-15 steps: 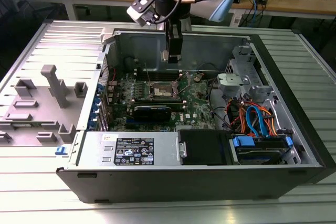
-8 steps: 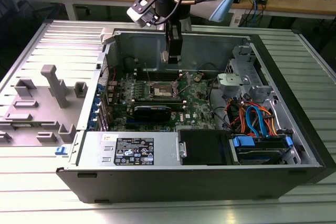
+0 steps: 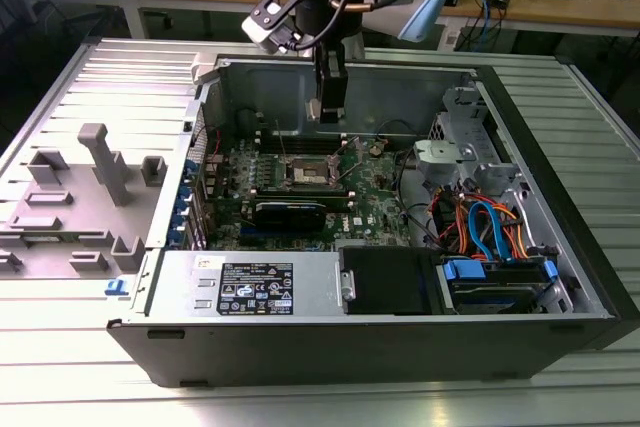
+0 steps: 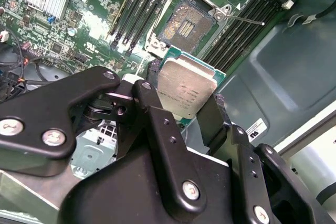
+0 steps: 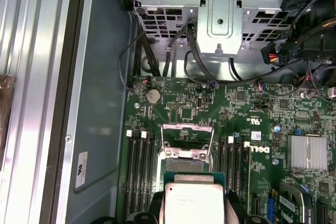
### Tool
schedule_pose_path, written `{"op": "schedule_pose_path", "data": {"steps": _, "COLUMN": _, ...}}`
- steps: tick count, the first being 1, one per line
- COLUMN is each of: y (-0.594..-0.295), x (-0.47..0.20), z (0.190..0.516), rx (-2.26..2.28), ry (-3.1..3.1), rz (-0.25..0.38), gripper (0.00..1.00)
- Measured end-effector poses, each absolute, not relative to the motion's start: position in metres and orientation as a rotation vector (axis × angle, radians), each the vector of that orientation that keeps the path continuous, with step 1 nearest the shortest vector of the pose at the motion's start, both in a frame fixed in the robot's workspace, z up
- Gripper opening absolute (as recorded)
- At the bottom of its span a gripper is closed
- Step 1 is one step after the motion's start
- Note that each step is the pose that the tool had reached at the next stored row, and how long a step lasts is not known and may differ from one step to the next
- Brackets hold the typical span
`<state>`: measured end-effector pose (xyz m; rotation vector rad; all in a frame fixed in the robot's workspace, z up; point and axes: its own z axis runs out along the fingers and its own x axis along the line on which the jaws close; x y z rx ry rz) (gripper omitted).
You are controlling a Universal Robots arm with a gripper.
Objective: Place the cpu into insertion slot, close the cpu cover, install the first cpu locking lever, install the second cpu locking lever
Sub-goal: 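Place the cpu into insertion slot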
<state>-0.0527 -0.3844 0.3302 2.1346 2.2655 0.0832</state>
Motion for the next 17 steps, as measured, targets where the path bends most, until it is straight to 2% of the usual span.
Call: {"op": "schedule_pose_path", "data": {"steps": 17, "y": -0.3861, "x": -0.0526, "z": 0.3232, "rx": 2.138, "ry": 2.269, "rz": 0.078, "gripper": 0.55}}
